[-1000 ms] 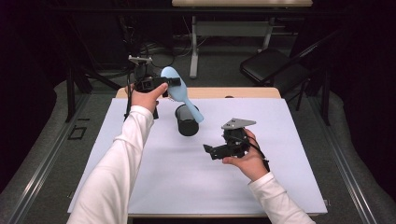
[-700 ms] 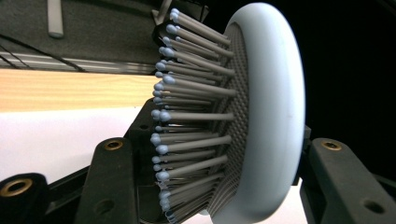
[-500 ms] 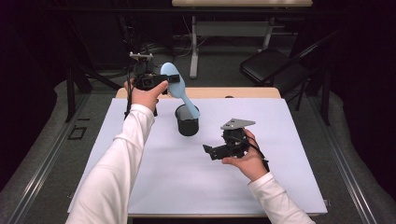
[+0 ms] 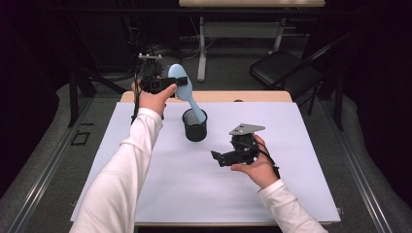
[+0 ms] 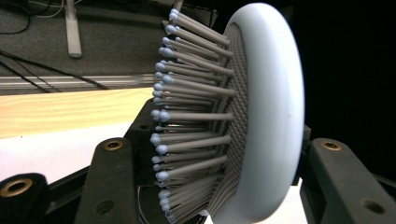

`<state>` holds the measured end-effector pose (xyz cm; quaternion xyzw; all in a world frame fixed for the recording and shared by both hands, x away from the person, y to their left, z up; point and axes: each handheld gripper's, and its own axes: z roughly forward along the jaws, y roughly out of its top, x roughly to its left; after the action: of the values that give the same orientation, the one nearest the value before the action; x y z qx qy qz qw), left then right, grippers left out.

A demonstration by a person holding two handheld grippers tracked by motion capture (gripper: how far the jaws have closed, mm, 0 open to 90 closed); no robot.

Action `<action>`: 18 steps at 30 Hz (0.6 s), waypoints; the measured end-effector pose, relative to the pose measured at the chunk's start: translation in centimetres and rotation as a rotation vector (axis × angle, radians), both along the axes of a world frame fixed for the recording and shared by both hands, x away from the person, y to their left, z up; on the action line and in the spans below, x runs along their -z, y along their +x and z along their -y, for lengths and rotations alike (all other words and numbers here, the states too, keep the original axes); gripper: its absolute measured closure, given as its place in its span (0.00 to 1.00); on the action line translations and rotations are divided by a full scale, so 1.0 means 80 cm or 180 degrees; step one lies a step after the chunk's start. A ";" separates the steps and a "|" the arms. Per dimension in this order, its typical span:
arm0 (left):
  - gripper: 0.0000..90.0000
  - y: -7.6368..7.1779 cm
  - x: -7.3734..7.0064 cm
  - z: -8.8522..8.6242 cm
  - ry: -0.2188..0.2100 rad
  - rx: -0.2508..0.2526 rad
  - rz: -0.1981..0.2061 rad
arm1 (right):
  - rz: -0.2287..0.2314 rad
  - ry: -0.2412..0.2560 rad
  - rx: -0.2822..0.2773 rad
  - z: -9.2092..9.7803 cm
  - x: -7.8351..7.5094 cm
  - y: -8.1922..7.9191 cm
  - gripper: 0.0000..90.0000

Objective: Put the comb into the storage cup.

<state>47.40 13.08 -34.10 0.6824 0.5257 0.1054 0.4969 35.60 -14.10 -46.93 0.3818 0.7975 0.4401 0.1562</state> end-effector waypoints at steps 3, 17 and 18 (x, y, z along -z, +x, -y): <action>0.53 0.001 0.000 0.001 0.0038 -0.0019 0.0023 | -0.0007 0.0000 0.0005 0.000 0.000 0.000 0.00; 0.53 0.002 0.005 0.005 0.0222 -0.0079 0.0092 | 0.0007 -0.0015 -0.0007 0.000 0.001 0.001 0.00; 0.53 0.002 0.005 0.006 0.0234 -0.0079 0.0094 | 0.0003 -0.0012 -0.0006 0.000 0.001 0.001 0.00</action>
<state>47.59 12.63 -34.48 0.6919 0.5225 0.1408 0.4779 35.65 -14.11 -47.02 0.3806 0.7987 0.4389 0.1570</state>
